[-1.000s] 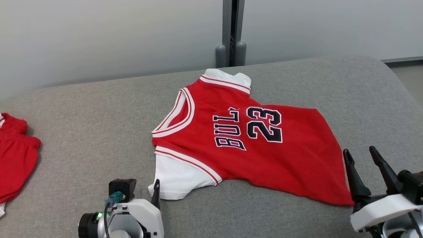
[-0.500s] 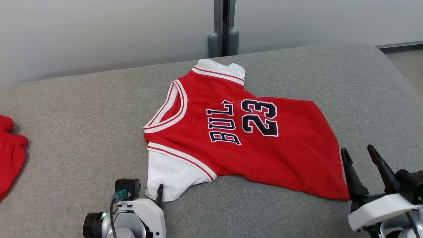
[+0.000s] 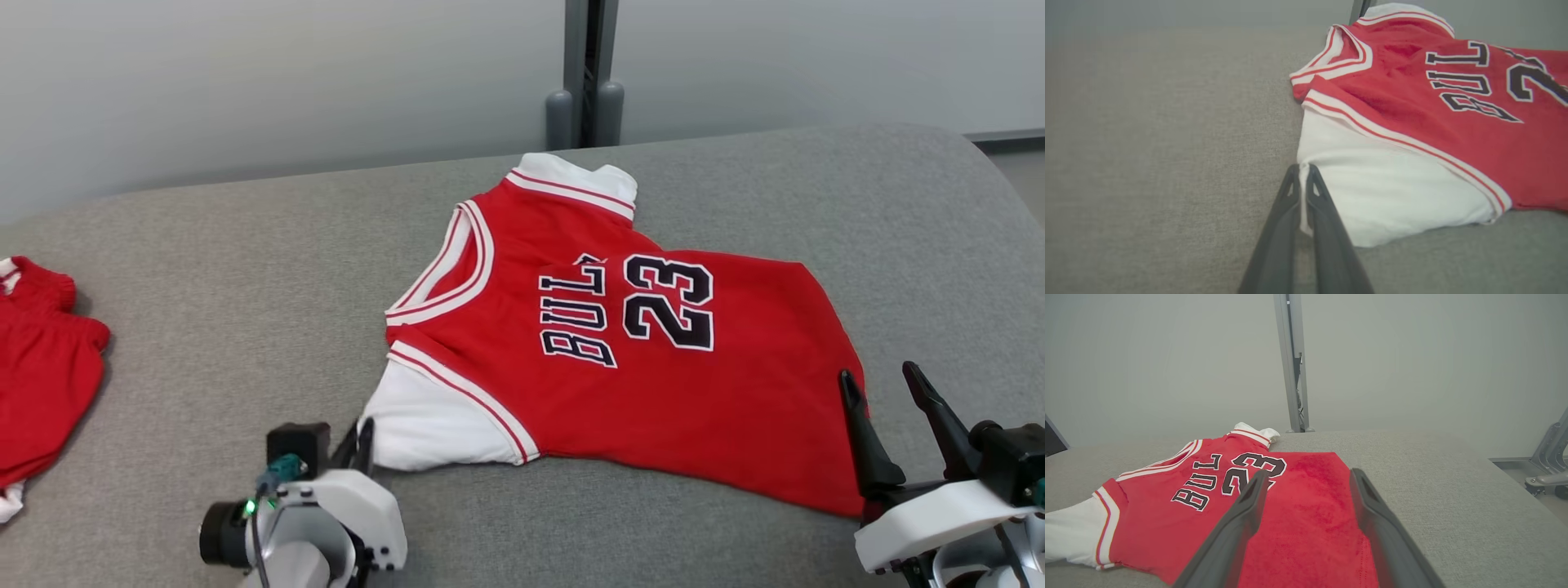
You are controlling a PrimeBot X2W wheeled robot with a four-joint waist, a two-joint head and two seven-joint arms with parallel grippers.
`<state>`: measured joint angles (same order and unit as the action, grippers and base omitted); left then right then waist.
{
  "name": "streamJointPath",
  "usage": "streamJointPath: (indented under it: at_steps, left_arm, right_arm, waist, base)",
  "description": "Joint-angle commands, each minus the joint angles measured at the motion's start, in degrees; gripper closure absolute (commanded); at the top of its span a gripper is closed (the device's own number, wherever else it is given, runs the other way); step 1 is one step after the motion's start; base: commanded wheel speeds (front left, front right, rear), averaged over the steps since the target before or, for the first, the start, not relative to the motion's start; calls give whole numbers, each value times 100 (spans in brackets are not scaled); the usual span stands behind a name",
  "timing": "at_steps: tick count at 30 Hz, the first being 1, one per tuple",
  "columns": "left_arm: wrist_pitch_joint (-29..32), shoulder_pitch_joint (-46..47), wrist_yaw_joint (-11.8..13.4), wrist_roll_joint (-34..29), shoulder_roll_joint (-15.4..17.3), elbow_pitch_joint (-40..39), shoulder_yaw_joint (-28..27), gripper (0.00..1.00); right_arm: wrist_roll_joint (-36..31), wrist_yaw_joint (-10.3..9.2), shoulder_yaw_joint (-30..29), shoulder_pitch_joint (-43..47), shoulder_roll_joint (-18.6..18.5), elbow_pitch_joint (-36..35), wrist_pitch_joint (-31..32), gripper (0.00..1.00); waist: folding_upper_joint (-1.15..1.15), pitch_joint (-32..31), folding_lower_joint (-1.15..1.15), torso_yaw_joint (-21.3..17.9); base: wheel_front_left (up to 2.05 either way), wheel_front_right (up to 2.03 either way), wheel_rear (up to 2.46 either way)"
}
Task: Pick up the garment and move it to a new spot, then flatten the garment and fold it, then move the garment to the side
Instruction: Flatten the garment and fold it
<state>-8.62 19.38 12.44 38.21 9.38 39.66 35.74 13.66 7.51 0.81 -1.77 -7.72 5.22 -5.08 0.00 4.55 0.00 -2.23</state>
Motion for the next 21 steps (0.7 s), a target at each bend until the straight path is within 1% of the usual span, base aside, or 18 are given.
streamJointPath:
  at_steps: [1,4,7,10,11,15,20,21]
  left_arm:
    - [-134,158,46,-2,59,-79,-76,100]
    - [-406,151,106,28,102,-391,-260,100]
    - [-485,49,252,11,199,-658,-382,100]
    - [-217,-113,376,32,278,-820,-324,100]
    - [15,-222,461,62,375,-904,-291,100]
    - [460,-566,661,139,534,-1065,-249,100]
    - [861,-870,784,182,698,-1300,-132,100]
    - [890,-906,823,161,730,-1361,-120,76]
  right_arm:
    - [-18,-4,-1,-2,-13,25,-43,0]
    - [-27,-4,1,30,-3,46,-62,0]
    - [-38,-4,27,85,17,82,-64,0]
    - [-48,-4,78,106,30,129,-73,0]
    - [-52,-4,106,114,44,170,-85,0]
    - [-50,-4,165,133,75,238,-119,0]
    - [-10,-4,206,155,86,354,-154,0]
    - [-5,-4,216,162,86,380,-160,0]
  waist:
    - [0,-66,0,78]
    - [0,-162,0,208]
    - [0,-235,0,330]
    - [0,-290,0,432]
    - [0,-315,0,477]
    - [0,-355,0,517]
    - [0,-392,0,521]
    - [0,-395,0,517]
  base:
    - [0,0,0]
    - [0,0,0]
    - [0,0,0]
    - [0,0,0]
    - [0,0,0]
    - [0,0,0]
    - [0,0,0]
    - [0,0,0]
